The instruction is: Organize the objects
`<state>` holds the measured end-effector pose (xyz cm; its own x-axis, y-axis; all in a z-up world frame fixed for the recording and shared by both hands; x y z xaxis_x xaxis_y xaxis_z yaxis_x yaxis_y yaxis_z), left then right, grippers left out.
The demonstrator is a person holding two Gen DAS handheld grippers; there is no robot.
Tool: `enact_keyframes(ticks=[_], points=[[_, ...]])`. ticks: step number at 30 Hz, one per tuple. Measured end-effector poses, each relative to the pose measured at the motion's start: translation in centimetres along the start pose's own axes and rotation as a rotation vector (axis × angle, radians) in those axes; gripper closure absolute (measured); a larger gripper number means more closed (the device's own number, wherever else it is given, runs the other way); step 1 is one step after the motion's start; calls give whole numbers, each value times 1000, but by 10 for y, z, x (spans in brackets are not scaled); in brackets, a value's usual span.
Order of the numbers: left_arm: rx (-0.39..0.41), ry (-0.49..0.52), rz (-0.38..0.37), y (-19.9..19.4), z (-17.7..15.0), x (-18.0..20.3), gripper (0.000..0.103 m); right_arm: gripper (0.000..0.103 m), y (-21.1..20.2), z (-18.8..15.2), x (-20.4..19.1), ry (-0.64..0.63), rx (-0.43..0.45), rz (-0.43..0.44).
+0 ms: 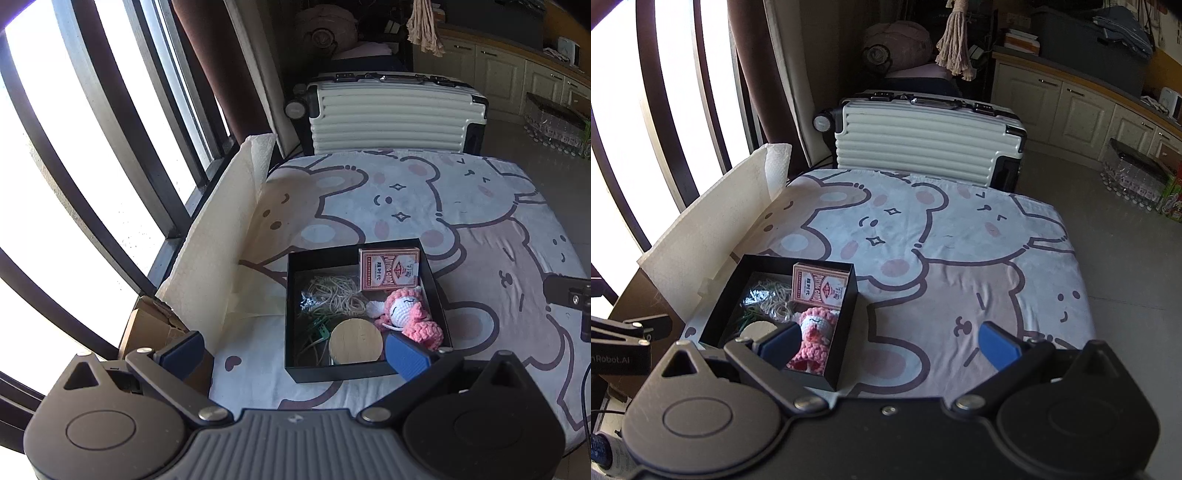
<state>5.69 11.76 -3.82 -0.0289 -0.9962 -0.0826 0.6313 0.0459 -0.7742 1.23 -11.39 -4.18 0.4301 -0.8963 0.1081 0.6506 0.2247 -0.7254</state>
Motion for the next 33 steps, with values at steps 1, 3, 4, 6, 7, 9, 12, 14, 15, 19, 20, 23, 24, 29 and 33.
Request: enact_keyframes(ticks=[1,3,4,6,7,9,12,14,15,19,20,23,24,29,33], points=[[-3,-6,-5,1,0,-2,0,0,0,0,-1,-3,-2,0],[-5,-14,-8,1,-1,-5,0,0,1,1,-4,-8,-8,1],[-4,-16,-7,1,-1,-7,0,0,3,1,-6,-13,-13,-1],[-1,-20,-10,0,-1,-9,0,0,4,1,-9,-21,-22,-3],[-1,-22,-9,0,-2,-11,0,0,5,1,-11,-24,-24,-2],[-2,-28,-9,0,-2,-13,0,0,6,1,-13,-28,-29,-6],[-3,-38,-12,0,-2,-16,0,0,7,1,-14,-31,-33,-5],[-4,-42,-14,0,-2,-17,0,0,7,2,-15,-37,-33,-7],[-4,-43,-15,0,-2,-17,0,0,7,1,-16,-39,-34,-8],[-6,-46,-20,1,-2,-17,0,0,7,1,-16,-41,-37,-8],[-7,-48,-21,1,-2,-17,0,0,7,1,-16,-41,-37,-8],[-8,-49,-23,1,-2,-17,0,0,7,1,-16,-41,-38,-7],[-8,-50,-23,1,-3,-17,0,0,7,1,-16,-42,-37,-7],[-8,-49,-23,1,-3,-17,0,0,7,1,-16,-43,-37,-4],[-8,-49,-24,1,-2,-17,0,0,7,1,-16,-43,-37,-4]])
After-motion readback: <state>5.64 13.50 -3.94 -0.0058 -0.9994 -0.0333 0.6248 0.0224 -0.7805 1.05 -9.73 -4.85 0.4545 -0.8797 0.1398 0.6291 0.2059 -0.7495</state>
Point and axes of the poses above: each gripper's, at about its wrist camera, not at the fingertips, and y roughly the way its jaws point, x to its right, z to its top, the point moved 10 cm from there along y, roughly the way its jaws point, and after that the axes turned 6 degrees about -y, right-handed, at the moved point
